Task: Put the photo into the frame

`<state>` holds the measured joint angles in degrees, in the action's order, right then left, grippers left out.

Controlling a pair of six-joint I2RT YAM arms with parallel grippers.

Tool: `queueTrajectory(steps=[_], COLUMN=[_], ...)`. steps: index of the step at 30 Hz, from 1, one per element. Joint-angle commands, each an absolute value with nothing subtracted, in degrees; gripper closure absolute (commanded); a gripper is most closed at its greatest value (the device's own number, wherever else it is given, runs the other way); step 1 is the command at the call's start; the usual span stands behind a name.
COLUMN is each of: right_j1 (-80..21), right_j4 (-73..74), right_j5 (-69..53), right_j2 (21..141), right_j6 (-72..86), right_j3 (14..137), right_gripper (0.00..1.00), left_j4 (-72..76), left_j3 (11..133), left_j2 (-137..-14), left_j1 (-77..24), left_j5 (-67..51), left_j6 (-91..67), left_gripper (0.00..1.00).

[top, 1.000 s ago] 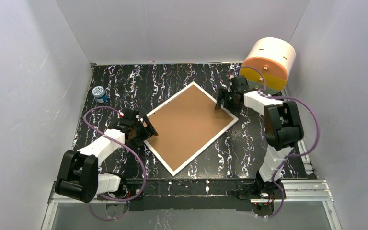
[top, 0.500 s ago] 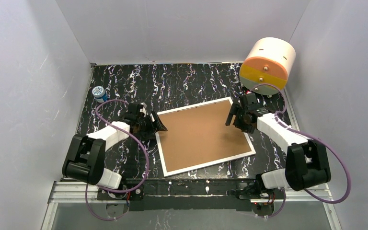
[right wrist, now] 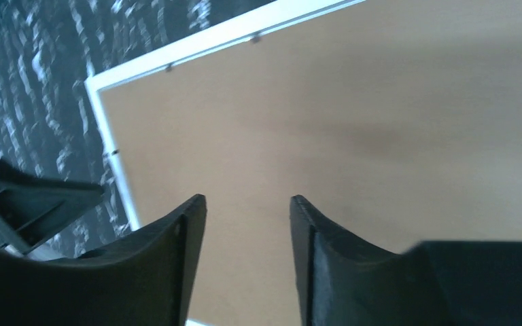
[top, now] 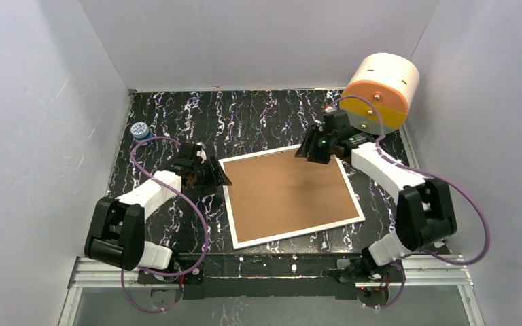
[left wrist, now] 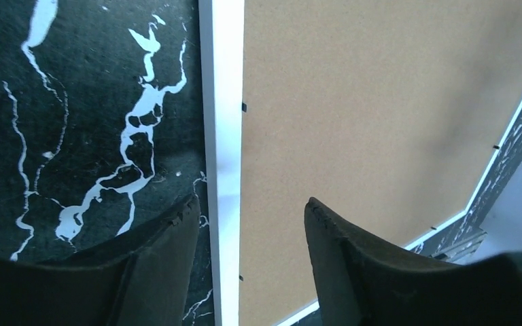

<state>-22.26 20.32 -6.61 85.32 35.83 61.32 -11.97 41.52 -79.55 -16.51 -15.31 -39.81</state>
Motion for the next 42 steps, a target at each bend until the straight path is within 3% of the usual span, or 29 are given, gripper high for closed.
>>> queueTrajectory(steps=[1, 3, 7, 16, 22, 30, 36, 42], right_j1=[-28.48, -31.45, -35.78, -41.36, -43.15, -43.96, -44.34, -44.65], right_j4=[11.75, 9.39, 3.05, -7.51, -10.3, -10.93, -11.15, -10.02], right_j5=[-17.86, -19.72, -25.55, -32.89, -33.71, -35.52, -37.23, -37.41], right_j2=[91.84, 94.74, 100.44, 113.4, 118.16, 122.25, 125.83, 128.15], right_j6=[38.13, 39.25, 42.96, 48.57, 50.75, 51.67, 52.54, 53.14], right_j3=[64.84, 66.0, 67.15, 73.35, 77.55, 81.73, 84.71, 86.44], right_gripper=[0.5, 0.57, 0.61, 0.74, 0.74, 0.65, 0.68, 0.71], left_j4=[-10.46, -7.26, -3.83, -11.93, -13.32, -11.66, -10.29, -16.17], left_j3=[38.97, 37.07, 34.12, 34.52, 33.51, 32.94, 33.19, 34.78], left_j2=[-78.57, -79.19, -80.46, -82.89, -81.85, -84.56, -87.23, -91.78], left_j1=[-16.26, -16.26, -16.3, -13.48, -9.99, -9.75, -9.76, -9.76], left_j5=[-20.77, -24.11, -26.86, -19.59, -20.1, -24.83, -27.57, -18.92], left_j6=[-40.61, -41.9, -42.44, -36.37, -36.42, -36.05, -35.25, -35.26], left_gripper=[0.49, 0.57, 0.65, 0.78, 0.75, 0.67, 0.57, 0.74])
